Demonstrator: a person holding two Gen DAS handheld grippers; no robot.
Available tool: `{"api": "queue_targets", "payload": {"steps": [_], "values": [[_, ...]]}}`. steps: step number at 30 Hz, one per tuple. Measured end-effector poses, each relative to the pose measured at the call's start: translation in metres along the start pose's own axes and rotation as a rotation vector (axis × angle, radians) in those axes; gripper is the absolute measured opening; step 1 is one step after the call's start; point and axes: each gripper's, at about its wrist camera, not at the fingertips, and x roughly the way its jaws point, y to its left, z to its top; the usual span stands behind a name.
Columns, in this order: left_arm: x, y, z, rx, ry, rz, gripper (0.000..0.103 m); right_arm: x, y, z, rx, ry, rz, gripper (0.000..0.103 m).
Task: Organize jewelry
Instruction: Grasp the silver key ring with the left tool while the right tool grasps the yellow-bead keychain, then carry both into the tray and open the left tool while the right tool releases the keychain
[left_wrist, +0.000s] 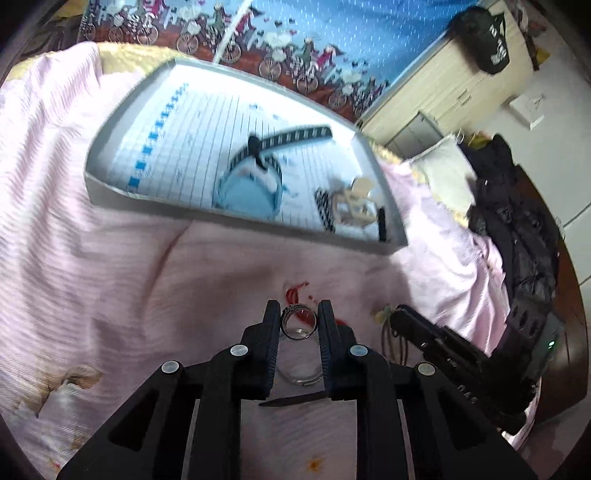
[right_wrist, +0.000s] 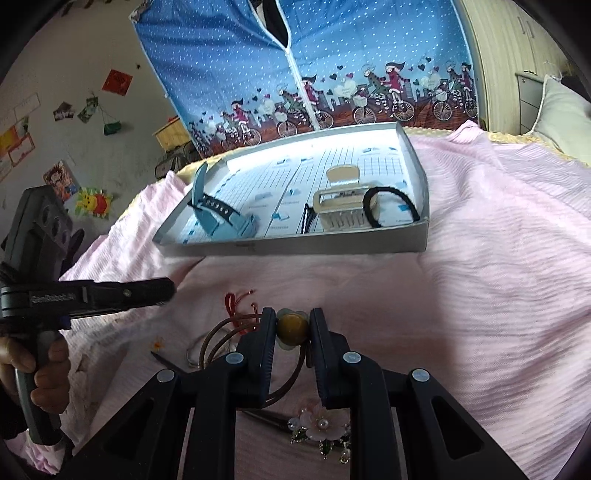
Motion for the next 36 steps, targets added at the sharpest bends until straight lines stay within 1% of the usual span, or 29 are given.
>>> {"api": "queue_targets", "payload": {"steps": [3, 5, 7, 9, 11, 14, 16, 19, 23, 29, 30, 31, 32, 33, 34, 35, 36], "values": [[-0.009, 0.002, 0.008, -0.012, -0.049, 0.007, 0.016, 0.000, 0.000, 0.009, -0.003, -0.037, -0.013, 0.018], [-0.013, 0.004, 0.015, -0.019, -0.086, 0.006, 0.016, 0.006, 0.001, 0.023, -0.002, -0.071, -0.041, 0.018], [-0.016, 0.007, 0.023, -0.022, -0.111, -0.001, 0.016, 0.014, 0.002, 0.038, -0.006, -0.109, -0.043, 0.018], [-0.017, 0.010, 0.033, -0.019, -0.150, 0.011, 0.016, 0.025, 0.005, 0.052, -0.015, -0.135, -0.043, 0.018], [-0.015, 0.015, 0.041, -0.017, -0.176, 0.025, 0.016, 0.039, 0.007, 0.066, -0.031, -0.141, -0.048, 0.018], [-0.012, 0.030, 0.052, -0.037, -0.201, 0.049, 0.016, 0.064, 0.011, 0.083, -0.063, -0.114, -0.078, 0.018], [-0.006, 0.038, 0.058, -0.038, -0.215, 0.082, 0.016, 0.078, 0.014, 0.092, -0.092, -0.099, -0.099, 0.018], [0.003, 0.048, 0.062, -0.035, -0.219, 0.147, 0.017, 0.091, 0.018, 0.097, -0.120, -0.082, -0.107, 0.018], [0.023, 0.059, 0.063, -0.029, -0.182, 0.211, 0.017, 0.104, 0.019, 0.095, -0.137, -0.032, -0.119, 0.018], [0.036, 0.067, 0.062, -0.067, -0.154, 0.229, 0.017, 0.109, 0.014, 0.090, -0.115, -0.006, -0.120, 0.019], [0.037, 0.067, 0.062, -0.075, -0.145, 0.238, 0.021, 0.109, 0.013, 0.090, -0.111, -0.005, -0.122, 0.019], [0.037, 0.067, 0.065, -0.080, -0.137, 0.243, 0.031, 0.109, 0.014, 0.090, -0.110, -0.003, -0.119, 0.018], [0.035, 0.066, 0.065, -0.078, -0.137, 0.237, 0.037, 0.108, 0.014, 0.091, -0.113, -0.001, -0.119, 0.019], [0.032, 0.064, 0.065, -0.075, -0.145, 0.238, 0.049, 0.107, 0.015, 0.091, -0.118, -0.001, -0.121, 0.020], [0.028, 0.061, 0.066, -0.074, -0.158, 0.248, 0.064, 0.106, 0.016, 0.091, -0.123, -0.003, -0.128, 0.024], [0.021, 0.059, 0.065, -0.074, -0.182, 0.260, 0.073, 0.104, 0.017, 0.092, -0.126, -0.008, -0.130, 0.026], [0.015, 0.056, 0.064, -0.075, -0.205, 0.263, 0.087, 0.101, 0.017, 0.093, -0.125, -0.016, -0.129, 0.034]]}}
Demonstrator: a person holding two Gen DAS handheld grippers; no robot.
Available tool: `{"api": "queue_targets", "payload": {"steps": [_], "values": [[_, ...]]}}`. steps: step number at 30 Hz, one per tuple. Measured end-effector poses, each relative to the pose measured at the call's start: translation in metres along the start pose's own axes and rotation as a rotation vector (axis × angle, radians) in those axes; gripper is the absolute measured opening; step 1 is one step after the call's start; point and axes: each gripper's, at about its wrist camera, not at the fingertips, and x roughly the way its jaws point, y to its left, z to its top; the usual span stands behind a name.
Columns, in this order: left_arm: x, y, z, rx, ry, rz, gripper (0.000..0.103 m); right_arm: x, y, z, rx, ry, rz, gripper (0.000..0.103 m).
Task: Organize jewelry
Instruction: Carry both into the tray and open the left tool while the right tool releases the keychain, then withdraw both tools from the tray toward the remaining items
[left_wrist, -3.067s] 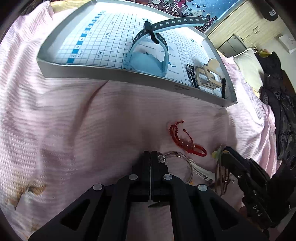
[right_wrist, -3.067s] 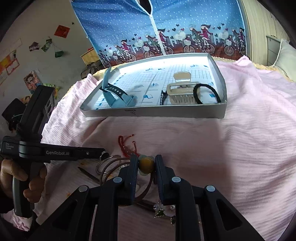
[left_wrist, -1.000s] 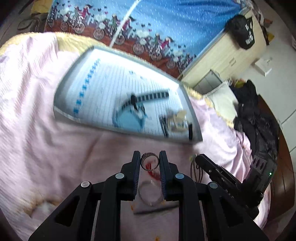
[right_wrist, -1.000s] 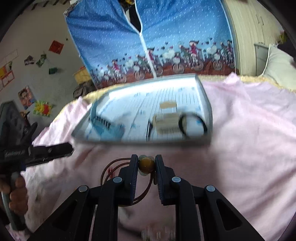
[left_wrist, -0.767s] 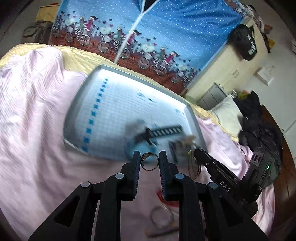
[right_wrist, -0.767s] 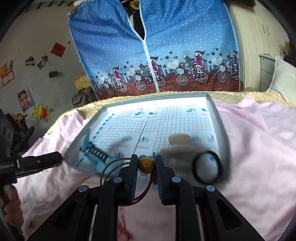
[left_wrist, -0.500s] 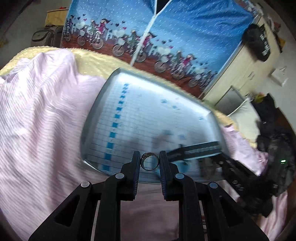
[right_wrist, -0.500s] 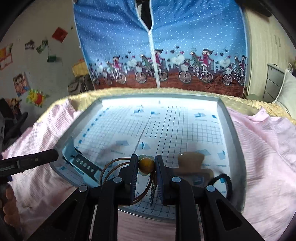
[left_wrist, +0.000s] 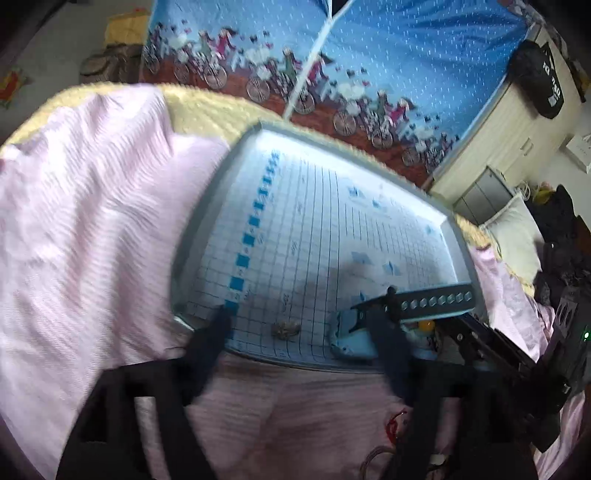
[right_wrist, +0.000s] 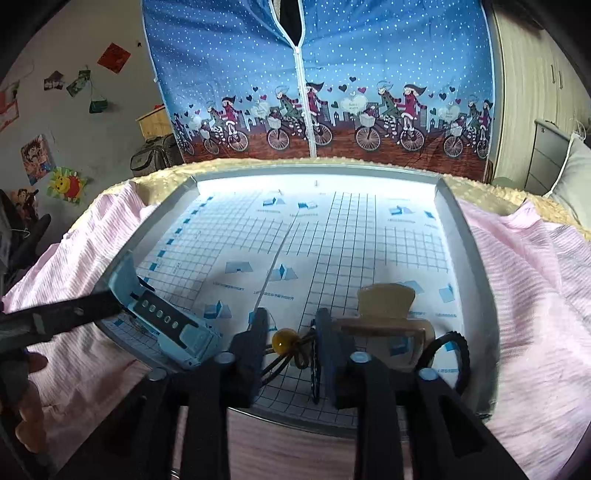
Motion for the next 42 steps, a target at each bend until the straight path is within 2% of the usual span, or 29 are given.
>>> {"api": "queue_targets", "payload": {"steps": [1, 3, 7, 11, 12, 17, 21, 28, 34, 42], "values": [[-0.007, -0.001, -0.001, -0.002, -0.020, 0.005, 0.096, -0.004, 0.000, 0.001, 0.001, -0.009, -0.003, 0.044], [-0.022, -0.001, -0.005, 0.000, -0.080, 0.023, 0.100, -0.014, 0.000, 0.003, -0.003, -0.023, -0.020, 0.054], [-0.054, -0.002, -0.016, 0.019, -0.192, 0.051, 0.101, -0.042, 0.004, 0.005, -0.014, -0.070, -0.048, 0.078], [-0.080, -0.005, -0.027, 0.044, -0.249, 0.088, 0.101, -0.074, 0.009, 0.003, -0.016, -0.128, -0.047, 0.094], [-0.087, -0.006, -0.030, 0.047, -0.253, 0.094, 0.101, -0.084, 0.012, 0.001, -0.017, -0.149, -0.042, 0.103], [-0.114, -0.017, -0.052, 0.106, -0.270, 0.119, 0.101, -0.130, 0.024, -0.013, -0.025, -0.220, -0.071, 0.103], [-0.137, -0.024, -0.078, 0.156, -0.263, 0.103, 0.101, -0.167, 0.038, -0.033, -0.060, -0.282, -0.093, 0.103], [-0.171, -0.031, -0.110, 0.184, -0.269, 0.072, 0.101, -0.215, 0.056, -0.073, -0.072, -0.331, -0.118, 0.103], [-0.184, -0.030, -0.136, 0.216, -0.242, 0.057, 0.101, -0.239, 0.056, -0.110, -0.034, -0.287, -0.133, 0.103], [-0.181, -0.027, -0.167, 0.237, -0.163, 0.018, 0.101, -0.246, 0.053, -0.141, 0.076, -0.144, -0.118, 0.103]]}}
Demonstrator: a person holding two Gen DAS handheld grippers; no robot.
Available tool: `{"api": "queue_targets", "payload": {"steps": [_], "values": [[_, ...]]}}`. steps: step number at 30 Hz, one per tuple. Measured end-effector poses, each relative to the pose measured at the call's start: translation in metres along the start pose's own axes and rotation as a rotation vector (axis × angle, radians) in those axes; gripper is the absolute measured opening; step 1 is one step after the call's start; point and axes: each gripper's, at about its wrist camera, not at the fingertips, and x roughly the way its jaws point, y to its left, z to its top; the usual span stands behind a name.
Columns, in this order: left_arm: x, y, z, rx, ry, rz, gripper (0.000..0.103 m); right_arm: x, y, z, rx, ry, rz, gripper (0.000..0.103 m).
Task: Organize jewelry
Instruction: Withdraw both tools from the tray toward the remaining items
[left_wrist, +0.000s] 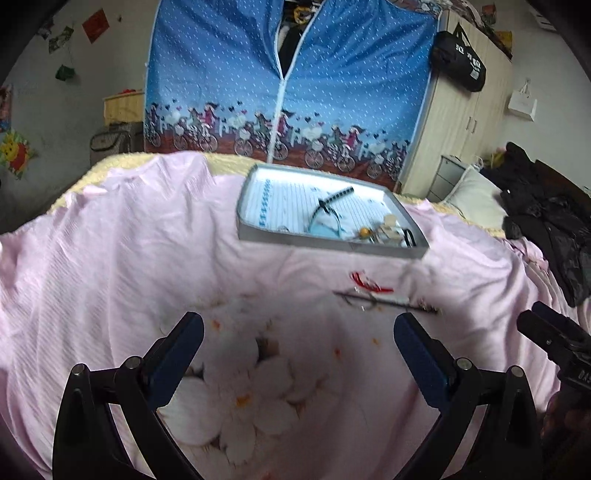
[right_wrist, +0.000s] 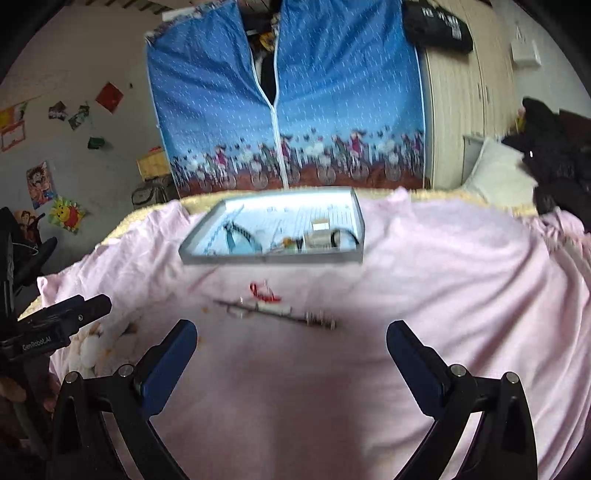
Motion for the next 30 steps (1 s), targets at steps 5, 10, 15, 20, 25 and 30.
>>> {"api": "queue_targets", "payload": {"steps": [5, 10, 15, 20, 25, 30], "values": [[0.005, -0.004, -0.014, 0.024, 0.048, -0.006, 0.101, 0.008, 0.004, -0.006, -0.008, 0.068, -0.036, 0.103], [0.015, -0.002, -0.026, 0.028, 0.124, -0.002, 0.101, 0.029, 0.007, -0.014, -0.031, 0.173, -0.074, 0.103], [0.022, 0.003, -0.031, 0.010, 0.162, -0.008, 0.101, 0.046, 0.006, -0.020, -0.042, 0.254, -0.103, 0.103], [0.025, 0.004, -0.035, 0.018, 0.165, -0.002, 0.101, 0.057, 0.004, -0.022, -0.042, 0.300, -0.121, 0.103], [0.032, 0.000, -0.037, 0.063, 0.173, 0.026, 0.101, 0.068, -0.001, -0.023, -0.022, 0.338, -0.110, 0.103], [0.040, -0.003, -0.034, 0.077, 0.172, 0.004, 0.101, 0.077, -0.011, -0.019, 0.023, 0.356, -0.044, 0.103]]}}
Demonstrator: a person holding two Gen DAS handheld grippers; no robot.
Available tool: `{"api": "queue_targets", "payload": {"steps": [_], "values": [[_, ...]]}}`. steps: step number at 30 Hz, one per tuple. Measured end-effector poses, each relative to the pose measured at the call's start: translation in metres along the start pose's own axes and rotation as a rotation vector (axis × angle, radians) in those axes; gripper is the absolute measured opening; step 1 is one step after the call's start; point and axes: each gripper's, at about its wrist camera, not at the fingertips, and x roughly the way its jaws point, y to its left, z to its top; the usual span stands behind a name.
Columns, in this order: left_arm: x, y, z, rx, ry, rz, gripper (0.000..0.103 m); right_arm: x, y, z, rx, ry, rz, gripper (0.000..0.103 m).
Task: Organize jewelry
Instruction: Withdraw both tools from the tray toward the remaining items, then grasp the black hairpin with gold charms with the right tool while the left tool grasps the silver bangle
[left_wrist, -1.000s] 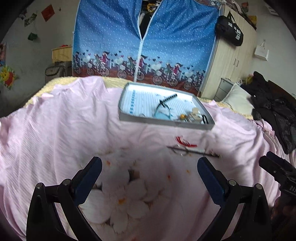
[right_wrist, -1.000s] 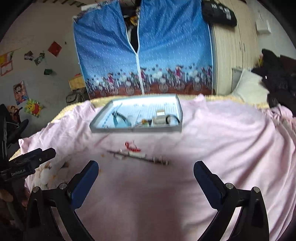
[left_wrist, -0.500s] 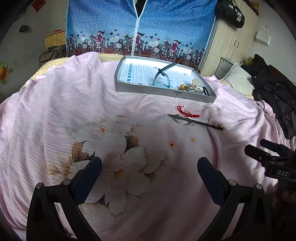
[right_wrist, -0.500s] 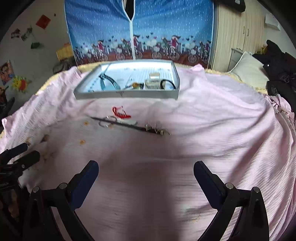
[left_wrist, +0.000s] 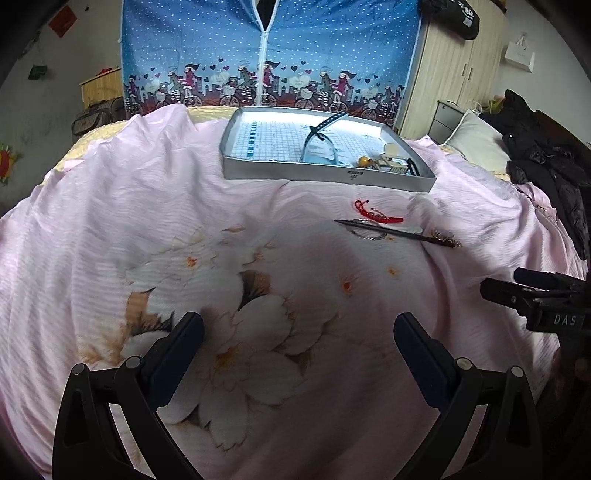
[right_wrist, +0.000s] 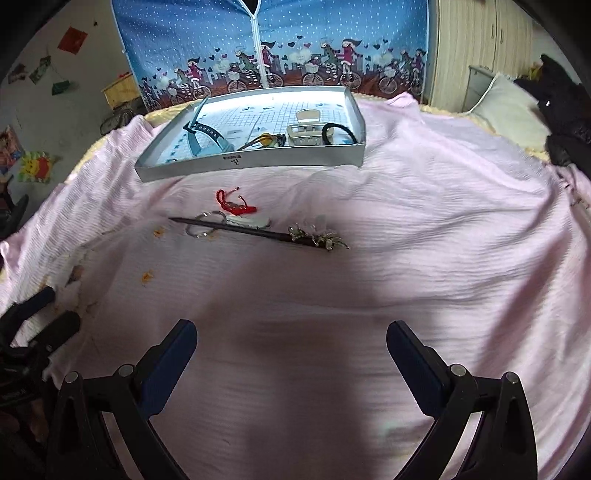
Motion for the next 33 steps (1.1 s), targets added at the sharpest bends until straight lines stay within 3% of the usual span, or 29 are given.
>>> {"api": "queue_targets", "payload": {"steps": [5, 9, 14, 16, 18, 26, 30, 33], "values": [[0.009, -0.006, 0.014, -0.006, -0.008, -0.086, 0.101, 0.020, -0.031, 0.028, 0.042, 0.056, 0.111, 0.103], [0.026, -0.013, 0.027, -0.013, 0.023, -0.141, 0.101, 0.039, -0.042, 0.046, -0.068, 0.072, 0.068, 0.103], [0.049, -0.022, 0.040, -0.037, 0.044, -0.185, 0.100, 0.063, -0.040, 0.051, -0.210, 0.056, 0.091, 0.102], [0.056, -0.027, 0.045, -0.023, 0.043, -0.208, 0.100, 0.069, -0.036, 0.051, -0.258, 0.051, 0.103, 0.085], [0.062, -0.030, 0.048, -0.007, 0.040, -0.215, 0.100, 0.073, -0.032, 0.050, -0.297, 0.049, 0.111, 0.075], [0.081, -0.037, 0.053, 0.020, 0.055, -0.224, 0.100, 0.086, -0.024, 0.053, -0.347, 0.022, 0.132, 0.063], [0.083, -0.037, 0.050, 0.036, 0.054, -0.212, 0.100, 0.089, -0.025, 0.057, -0.320, 0.016, 0.159, 0.049], [0.084, -0.038, 0.050, 0.039, 0.053, -0.201, 0.100, 0.089, -0.029, 0.059, -0.280, 0.012, 0.172, 0.048]]}}
